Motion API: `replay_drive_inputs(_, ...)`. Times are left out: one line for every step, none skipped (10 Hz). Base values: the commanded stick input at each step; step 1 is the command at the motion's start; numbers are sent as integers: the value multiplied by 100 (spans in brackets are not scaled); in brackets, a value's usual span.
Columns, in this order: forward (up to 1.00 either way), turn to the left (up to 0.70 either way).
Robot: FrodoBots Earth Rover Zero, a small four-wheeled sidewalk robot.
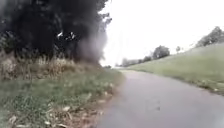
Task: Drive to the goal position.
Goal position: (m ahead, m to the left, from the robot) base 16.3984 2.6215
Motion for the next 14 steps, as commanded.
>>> replay_drive_inputs(97,-39)
replay_drive_inputs(98,-39)
replay_drive_inputs(98,-39)
replay_drive_inputs(98,-39)
replay_drive_inputs(97,-39)
replay_drive_inputs(97,-39)
replay_drive_inputs(97,-39)
replay_drive_inputs(97,-39)
replay_drive_inputs(97,-38)
replay_drive_inputs(98,-34)
replay_drive_inputs(98,-30)
replay_drive_inputs(97,-39)
replay_drive_inputs(97,-39)
replay_drive_inputs(97,-30)
